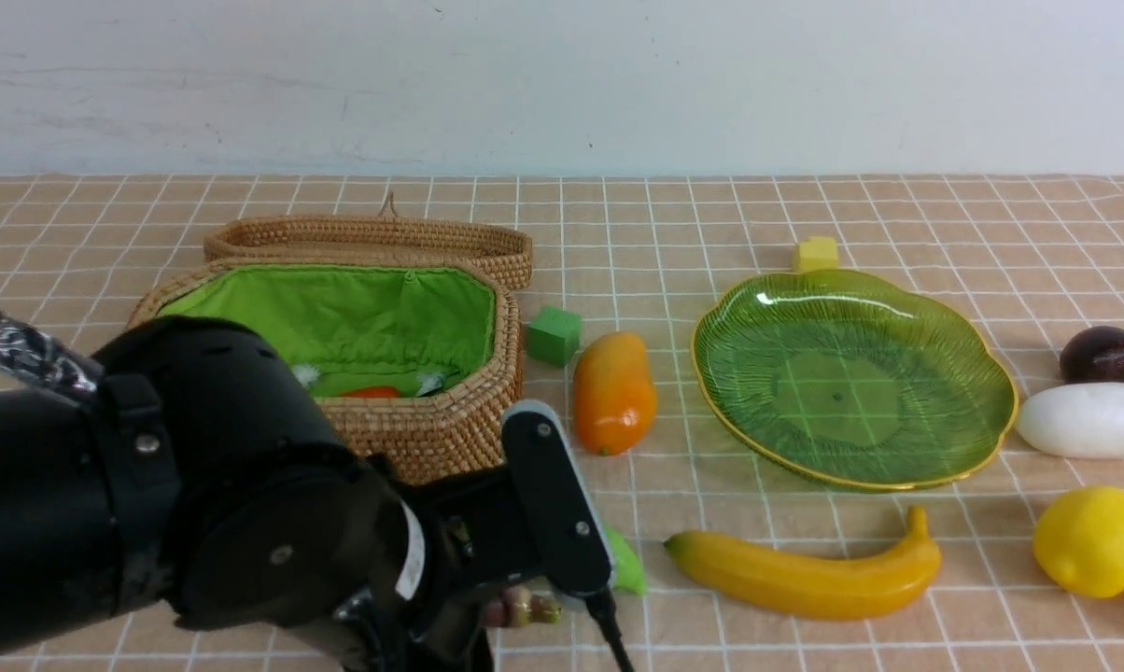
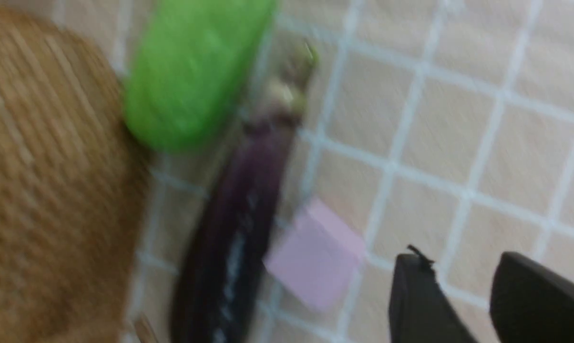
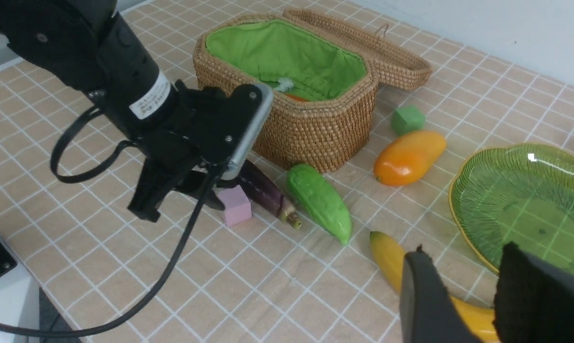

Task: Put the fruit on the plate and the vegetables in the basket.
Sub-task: Use the left arm to grab an eggplant and put it into the left basket

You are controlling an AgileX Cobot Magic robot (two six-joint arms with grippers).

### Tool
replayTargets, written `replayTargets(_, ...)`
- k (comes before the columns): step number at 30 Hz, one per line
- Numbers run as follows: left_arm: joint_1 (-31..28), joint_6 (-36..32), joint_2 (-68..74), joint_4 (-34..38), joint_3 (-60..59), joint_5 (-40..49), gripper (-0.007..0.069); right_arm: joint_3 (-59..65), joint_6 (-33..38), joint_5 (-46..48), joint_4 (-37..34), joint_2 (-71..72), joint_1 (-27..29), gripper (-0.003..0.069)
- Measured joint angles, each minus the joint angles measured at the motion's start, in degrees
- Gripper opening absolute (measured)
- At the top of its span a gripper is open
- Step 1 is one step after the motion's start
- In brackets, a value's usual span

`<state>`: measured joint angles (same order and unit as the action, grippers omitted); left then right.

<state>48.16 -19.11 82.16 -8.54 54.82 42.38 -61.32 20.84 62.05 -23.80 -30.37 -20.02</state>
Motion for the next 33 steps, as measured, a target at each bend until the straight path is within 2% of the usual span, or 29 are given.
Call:
replayTargets(1,0.0,0.0,0.2,-0.3,0.0,-0.7,0.0288,0.1,0.0,0.0,0.0,0.0,0.0,0.0237)
replayTargets(5,0.0,0.3,5.1,-3.6,0.0,-5.3,0.0407,0.5,0.0,0.0,-0.3,0.0,0.0,0.0237)
replayTargets(7,0.0,2.4,7.9,-6.6,0.0,-6.6,0.0432,0.5,0.0,0.0,-0.7,0.0,0.0,0.0237)
replayTargets(9,0.0,7.5,11.2,-12.1,0.0,-7.6,0.0442,0.5,0.0,0.1,-1.1,0.0,0.0,0.0237)
replayTargets(11,0.0,10.2,12.2,-14.8,0.0,-7.8,0.0443,0.5,0.0,0.1,-1.1,0.0,0.0,0.0237)
replayTargets(14,0.0,19.1,15.0,-23.4,0.0,-8.6,0.0446,0.5,0.0,0.2,-1.8,0.0,0.0,0.0236)
replayTargets(19,-0.1,26.0,17.7,-30.4,0.0,-9.4,0.0445,0.5,0.0,0.2,-2.8,0.0,0.0,0.0236)
replayTargets(29,-0.2,26.3,19.8,-29.8,0.0,-9.3,0.0431,0.5,0.0,0.2,-2.8,0.0,0.0,0.0234)
replayTargets(32,-0.2,25.3,19.8,-29.3,0.0,-9.1,0.0383,0.5,0.0,0.2,-2.8,0.0,0.0,0.0234)
replayTargets(33,-0.2,25.1,19.8,-29.0,0.0,-8.9,0.0320,0.5,0.0,0.2,-2.8,0.0,0.0,0.0234)
